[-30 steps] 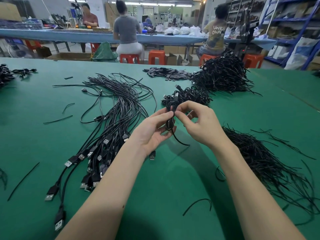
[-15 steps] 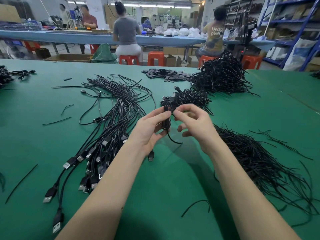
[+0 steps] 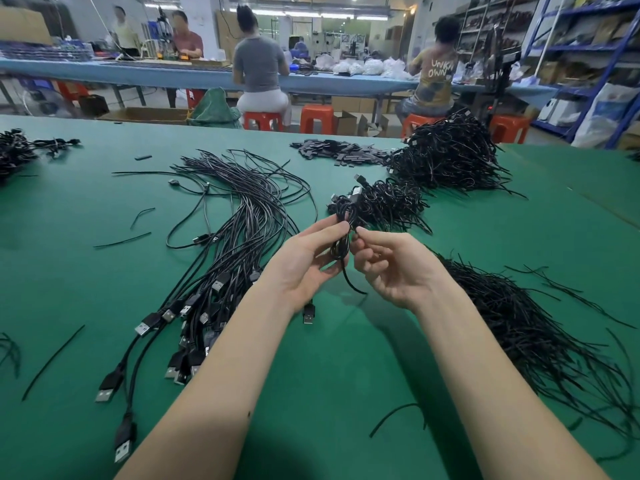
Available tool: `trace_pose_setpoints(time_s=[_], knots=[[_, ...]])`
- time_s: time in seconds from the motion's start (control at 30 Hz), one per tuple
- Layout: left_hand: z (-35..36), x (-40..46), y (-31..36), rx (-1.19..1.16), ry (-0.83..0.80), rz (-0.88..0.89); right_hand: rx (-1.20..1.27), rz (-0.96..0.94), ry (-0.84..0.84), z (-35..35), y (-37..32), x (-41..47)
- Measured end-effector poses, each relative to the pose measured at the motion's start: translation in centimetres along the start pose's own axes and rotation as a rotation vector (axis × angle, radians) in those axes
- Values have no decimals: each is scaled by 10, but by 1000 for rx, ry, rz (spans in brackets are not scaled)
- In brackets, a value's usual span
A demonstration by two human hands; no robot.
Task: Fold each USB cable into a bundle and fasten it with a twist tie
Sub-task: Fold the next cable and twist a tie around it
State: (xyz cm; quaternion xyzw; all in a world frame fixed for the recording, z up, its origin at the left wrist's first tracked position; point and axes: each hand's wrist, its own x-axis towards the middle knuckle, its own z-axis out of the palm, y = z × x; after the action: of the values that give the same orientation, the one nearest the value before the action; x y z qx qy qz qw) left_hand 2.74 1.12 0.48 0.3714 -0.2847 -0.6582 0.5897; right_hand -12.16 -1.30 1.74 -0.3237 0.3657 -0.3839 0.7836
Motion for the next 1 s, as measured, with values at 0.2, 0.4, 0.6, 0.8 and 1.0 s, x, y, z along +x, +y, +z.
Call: trace_pose_setpoints(time_s=[0.2,0.4,0.6,0.8,1.0], knots=[[-3,1,3,-61,63,-88,-925,-720,68,-9,1,-3],[-4,3,0,-69,48,-104,-1257,-1094,254,-15,1,2],[2,2,-1,1,-33,28,68,-80,57,5,4,2],[-4,3,3,-106,98,-75,-1100,-1001,290,-7,5,5],[-1,2,3,-131,58,-130,-1295,-1331,330,-21,7,7]])
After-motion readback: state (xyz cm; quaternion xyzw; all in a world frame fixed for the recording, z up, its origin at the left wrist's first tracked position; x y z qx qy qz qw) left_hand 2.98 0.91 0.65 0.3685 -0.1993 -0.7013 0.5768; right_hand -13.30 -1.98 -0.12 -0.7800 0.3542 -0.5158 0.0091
